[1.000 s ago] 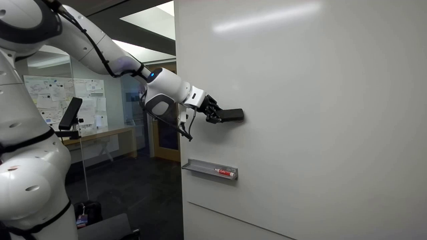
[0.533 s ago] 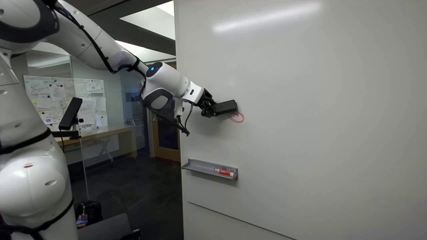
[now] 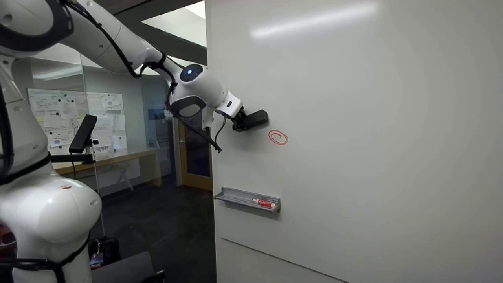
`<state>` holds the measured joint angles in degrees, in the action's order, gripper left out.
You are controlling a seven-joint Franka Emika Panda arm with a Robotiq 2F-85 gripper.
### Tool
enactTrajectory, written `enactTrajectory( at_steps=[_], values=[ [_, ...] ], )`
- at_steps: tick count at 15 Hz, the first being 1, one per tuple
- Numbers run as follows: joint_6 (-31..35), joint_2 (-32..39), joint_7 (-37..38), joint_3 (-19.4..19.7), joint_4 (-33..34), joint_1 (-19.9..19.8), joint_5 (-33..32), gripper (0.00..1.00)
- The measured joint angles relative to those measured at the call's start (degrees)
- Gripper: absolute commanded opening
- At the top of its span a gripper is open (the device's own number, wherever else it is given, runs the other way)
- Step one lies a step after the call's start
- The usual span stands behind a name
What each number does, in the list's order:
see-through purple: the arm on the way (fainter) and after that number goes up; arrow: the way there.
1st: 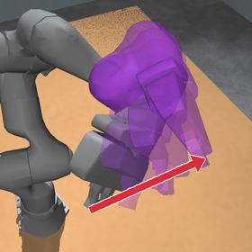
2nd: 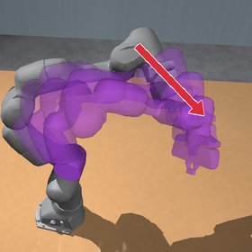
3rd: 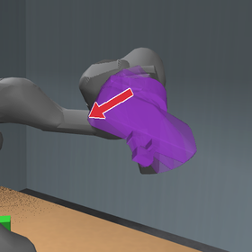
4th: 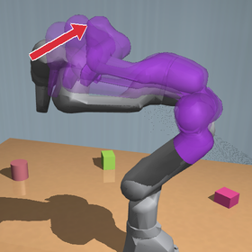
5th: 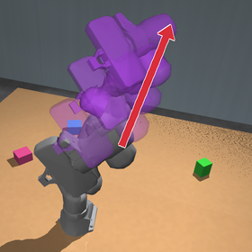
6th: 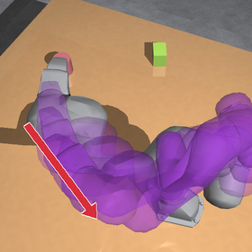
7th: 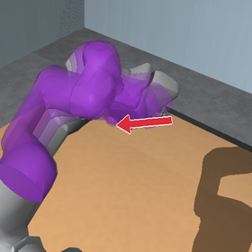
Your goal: Use the duster to clean the whiteboard
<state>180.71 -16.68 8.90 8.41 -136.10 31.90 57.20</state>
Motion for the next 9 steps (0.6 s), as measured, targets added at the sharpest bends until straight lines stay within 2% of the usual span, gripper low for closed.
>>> enactTrajectory(
  at_steps=[2, 4, 8, 9],
  values=[
    [-4.1, -1.2, -7.0, 7.2, 1.6, 5.9, 5.6, 0.32],
    [-8.7, -2.0, -14.7, 13.2, 2.8, 9.6, 11.3, 0.32],
    [-18.4, -1.6, -29.4, 22.3, 3.2, 12.0, 19.3, 0.32],
    [-20.3, -1.2, -32.4, 23.9, 3.2, 12.2, 20.7, 0.57]
  ],
)
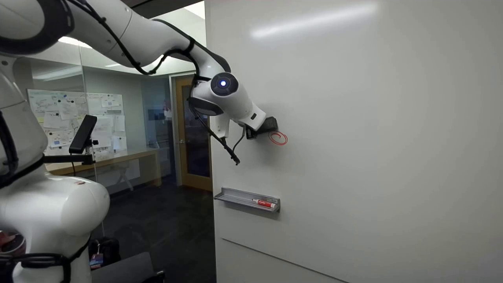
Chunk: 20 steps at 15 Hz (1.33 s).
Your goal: Use the duster to clean the whiteboard
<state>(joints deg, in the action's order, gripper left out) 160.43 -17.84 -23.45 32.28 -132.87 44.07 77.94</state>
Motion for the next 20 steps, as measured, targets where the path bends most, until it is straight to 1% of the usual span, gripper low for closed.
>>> enactTrajectory(
  at_steps=[2, 3, 4, 8, 12, 16, 20],
  values=[
    [-2.1, 1.1, -3.6, 2.0, 0.0, 0.0, 1.8, 0.57],
    [-2.3, 1.5, -4.3, 2.2, 0.0, 0.0, 2.1, 0.57],
    [-2.3, 1.8, -4.3, 2.2, 0.0, 0.1, 2.1, 0.32],
    [-2.3, 1.9, -4.3, 2.4, 0.1, 0.2, 2.2, 0.32],
    [-3.6, 2.7, -4.3, 4.3, 1.1, 0.2, 3.5, 0.32],
    [-7.8, 5.2, -4.4, 7.1, 3.4, 0.2, 7.7, 0.32],
    [-11.0, 7.8, -4.6, 8.7, 4.9, 0.2, 13.0, 0.32]
  ],
)
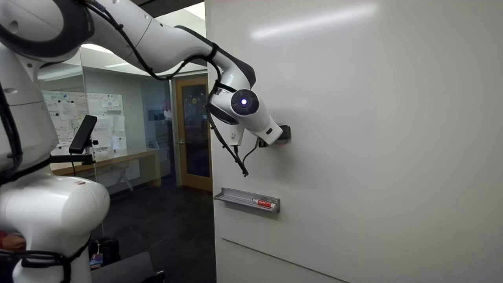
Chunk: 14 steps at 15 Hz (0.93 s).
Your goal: Use the duster to clean the whiteboard
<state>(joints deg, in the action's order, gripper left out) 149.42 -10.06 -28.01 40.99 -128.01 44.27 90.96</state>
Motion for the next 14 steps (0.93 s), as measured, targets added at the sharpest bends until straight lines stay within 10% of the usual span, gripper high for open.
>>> enactTrajectory(
  at_steps=[4, 9, 14],
  values=[
    [-4.4, 1.4, 0.0, -0.7, -0.1, -2.5, 2.9, 0.32],
    [-11.1, 6.5, 0.1, -19.8, -0.1, -25.5, 5.3, 0.32],
    [-11.5, 10.5, 0.1, -30.3, -0.1, -36.9, 5.3, 0.32]
  ],
)
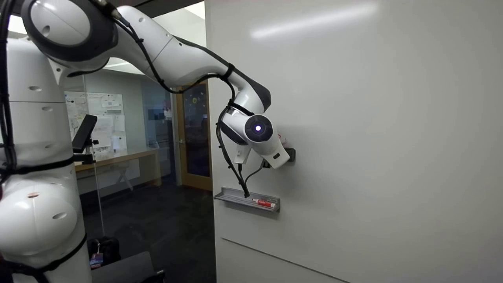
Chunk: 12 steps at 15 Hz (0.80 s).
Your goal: Use the duster to clean the whiteboard
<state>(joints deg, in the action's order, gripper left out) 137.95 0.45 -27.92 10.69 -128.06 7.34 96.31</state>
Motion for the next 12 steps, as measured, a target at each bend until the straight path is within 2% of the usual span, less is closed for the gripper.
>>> enactTrajectory(
  at_steps=[4, 12],
  values=[
    [0.0, 0.3, -0.1, -3.3, 0.0, -3.4, 1.4, 0.32],
    [-2.3, -7.0, -1.3, -5.6, 0.2, -5.8, 13.0, 0.32]
  ],
)
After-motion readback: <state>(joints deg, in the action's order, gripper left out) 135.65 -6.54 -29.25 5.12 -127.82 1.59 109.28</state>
